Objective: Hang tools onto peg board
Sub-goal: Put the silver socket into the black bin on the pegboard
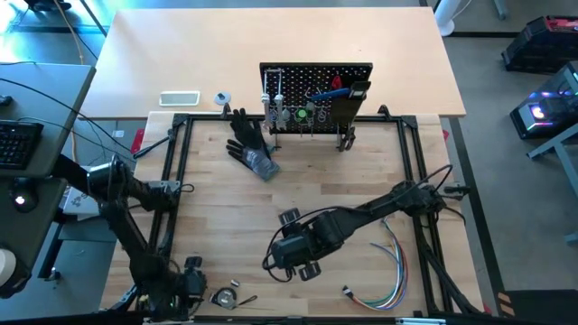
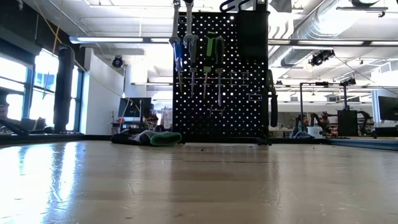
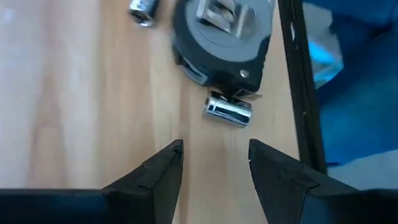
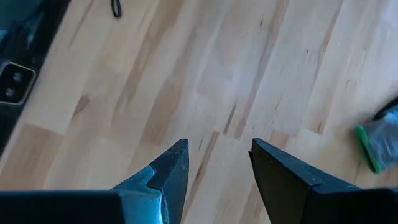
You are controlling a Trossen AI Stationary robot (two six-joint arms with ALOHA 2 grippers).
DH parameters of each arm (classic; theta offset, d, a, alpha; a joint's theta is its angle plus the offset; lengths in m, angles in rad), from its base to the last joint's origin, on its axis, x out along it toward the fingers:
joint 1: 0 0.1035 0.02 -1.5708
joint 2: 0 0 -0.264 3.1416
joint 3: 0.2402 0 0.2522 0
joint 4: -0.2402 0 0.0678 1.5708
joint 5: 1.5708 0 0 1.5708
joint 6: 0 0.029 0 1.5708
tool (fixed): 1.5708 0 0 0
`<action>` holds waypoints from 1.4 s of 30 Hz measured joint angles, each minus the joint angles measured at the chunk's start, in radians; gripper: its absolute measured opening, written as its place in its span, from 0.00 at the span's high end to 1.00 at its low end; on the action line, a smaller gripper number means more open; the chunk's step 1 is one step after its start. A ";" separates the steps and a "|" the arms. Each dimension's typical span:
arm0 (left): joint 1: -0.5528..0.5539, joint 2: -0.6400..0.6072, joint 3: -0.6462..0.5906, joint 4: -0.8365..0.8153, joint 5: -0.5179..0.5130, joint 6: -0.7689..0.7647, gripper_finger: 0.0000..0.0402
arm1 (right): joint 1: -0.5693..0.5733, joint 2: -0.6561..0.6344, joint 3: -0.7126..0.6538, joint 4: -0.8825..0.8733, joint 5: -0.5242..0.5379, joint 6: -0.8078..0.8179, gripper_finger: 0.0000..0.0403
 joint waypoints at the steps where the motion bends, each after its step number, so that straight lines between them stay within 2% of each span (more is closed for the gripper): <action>1: 0.000 0.022 0.014 -0.005 0.003 0.014 0.57 | -0.001 0.000 0.000 0.009 -0.010 -0.002 0.58; 6: 0.000 0.124 0.106 -0.070 -0.006 0.089 0.57 | -0.008 0.000 0.000 0.041 -0.014 -0.005 0.58; 12: -0.003 0.205 0.191 -0.176 -0.044 0.086 0.57 | -0.013 0.000 0.000 0.053 -0.015 -0.010 0.58; 19: -0.008 0.219 0.198 -0.190 -0.107 0.063 0.53 | -0.012 0.000 0.000 0.058 -0.017 -0.012 0.58; 28: -0.006 0.223 0.194 -0.170 -0.170 0.059 0.41 | -0.012 0.000 0.000 0.060 -0.017 -0.018 0.58; 33: 0.001 0.226 0.194 -0.145 -0.182 0.078 0.40 | -0.012 0.000 0.000 0.063 -0.017 -0.018 0.58; 37: 0.011 0.225 0.194 -0.137 -0.171 0.093 0.42 | -0.012 0.000 0.000 0.063 -0.017 -0.018 0.58; 42: 0.022 0.224 0.195 -0.131 -0.133 0.113 0.57 | -0.012 0.000 0.000 0.063 -0.017 -0.018 0.58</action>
